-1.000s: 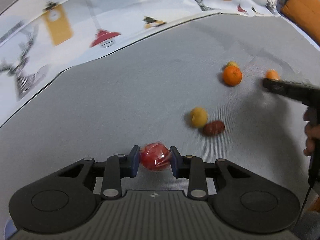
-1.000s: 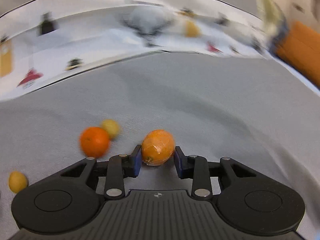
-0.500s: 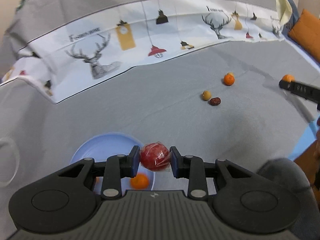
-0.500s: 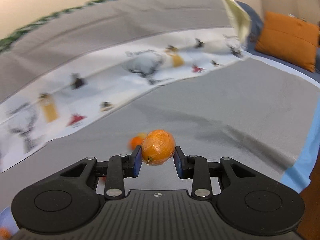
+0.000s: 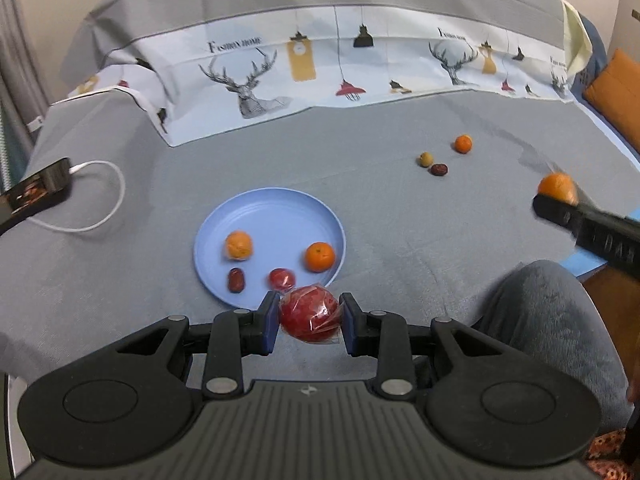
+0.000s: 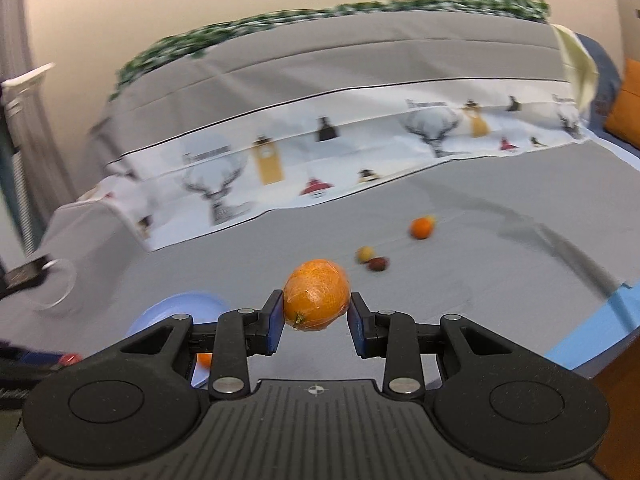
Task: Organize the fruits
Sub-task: 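Carry the plum and mandarin over the blue plate and open both tools to release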
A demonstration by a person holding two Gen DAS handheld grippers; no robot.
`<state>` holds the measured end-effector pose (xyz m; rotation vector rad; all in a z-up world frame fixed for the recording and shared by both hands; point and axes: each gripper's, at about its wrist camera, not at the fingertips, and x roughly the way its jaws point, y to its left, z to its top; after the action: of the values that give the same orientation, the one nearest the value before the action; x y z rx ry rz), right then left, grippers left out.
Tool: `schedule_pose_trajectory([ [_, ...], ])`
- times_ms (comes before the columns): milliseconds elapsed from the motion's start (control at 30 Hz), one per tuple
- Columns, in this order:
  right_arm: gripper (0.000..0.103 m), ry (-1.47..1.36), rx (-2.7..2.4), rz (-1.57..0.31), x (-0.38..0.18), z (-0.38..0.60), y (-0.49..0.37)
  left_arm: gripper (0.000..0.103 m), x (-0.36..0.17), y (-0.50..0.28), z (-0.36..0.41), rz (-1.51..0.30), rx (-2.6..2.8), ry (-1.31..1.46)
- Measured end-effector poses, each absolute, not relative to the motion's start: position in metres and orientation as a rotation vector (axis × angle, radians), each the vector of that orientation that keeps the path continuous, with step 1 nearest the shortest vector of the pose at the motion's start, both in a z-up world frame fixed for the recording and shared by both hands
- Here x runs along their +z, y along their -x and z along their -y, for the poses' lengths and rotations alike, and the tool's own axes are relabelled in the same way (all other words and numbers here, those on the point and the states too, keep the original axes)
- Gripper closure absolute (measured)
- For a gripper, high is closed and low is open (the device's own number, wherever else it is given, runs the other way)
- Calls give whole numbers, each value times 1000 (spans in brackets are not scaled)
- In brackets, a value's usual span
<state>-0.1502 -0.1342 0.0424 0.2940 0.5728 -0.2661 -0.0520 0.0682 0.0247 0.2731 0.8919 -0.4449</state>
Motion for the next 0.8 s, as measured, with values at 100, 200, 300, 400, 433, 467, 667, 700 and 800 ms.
schedule_pose_trajectory([
  [100,68,-257,-194,-578,46,107,155,68,31,62,-80,-870,-440,-254],
  [200,68,-210,-135,-567,52,86,159,68,37,72,-90,-858,-445,-236],
  [300,68,-179,-107,-550,58,75,164,68,39,79,-96,-847,-436,-222],
  [400,68,-162,-90,-544,63,68,167,68,42,85,-103,-837,-428,-197],
  [433,68,-160,-87,-544,63,65,170,68,43,87,-106,-833,-427,-189],
  [467,68,-158,-84,-542,65,63,172,68,45,89,-108,-828,-426,-182],
  [667,68,-153,-76,-536,68,58,178,68,52,101,-114,-799,-427,-170],
  [700,68,-153,-75,-536,68,57,179,68,53,102,-115,-795,-429,-171],
  [800,68,-150,-70,-532,70,55,181,68,56,105,-117,-788,-431,-167],
])
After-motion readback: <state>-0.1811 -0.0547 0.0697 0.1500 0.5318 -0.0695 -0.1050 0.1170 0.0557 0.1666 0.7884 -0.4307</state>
